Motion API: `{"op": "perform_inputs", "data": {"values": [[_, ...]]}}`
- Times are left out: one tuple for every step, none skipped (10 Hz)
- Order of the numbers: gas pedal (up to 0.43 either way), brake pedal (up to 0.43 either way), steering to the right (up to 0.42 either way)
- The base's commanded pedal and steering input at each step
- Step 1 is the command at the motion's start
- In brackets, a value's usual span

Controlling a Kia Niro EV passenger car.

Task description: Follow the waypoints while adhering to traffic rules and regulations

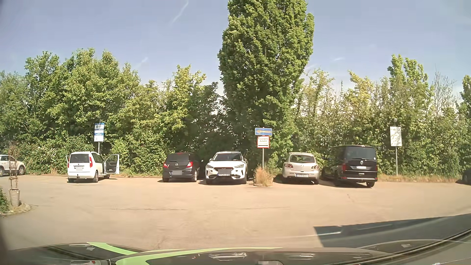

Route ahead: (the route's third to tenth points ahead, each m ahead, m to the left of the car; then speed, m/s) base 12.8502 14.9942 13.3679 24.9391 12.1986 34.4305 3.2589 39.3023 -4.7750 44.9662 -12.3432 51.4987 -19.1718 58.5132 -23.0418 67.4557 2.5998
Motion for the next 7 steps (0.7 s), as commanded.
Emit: {"op": "perform_inputs", "data": {"values": [[0.0,0.207,-0.019],[0.0,0.183,-0.019],[0.0,0.183,-0.019],[0.0,0.189,-0.02],[0.0,0.189,-0.025],[0.0,0.195,-0.034],[0.0,0.195,-0.045]]}}
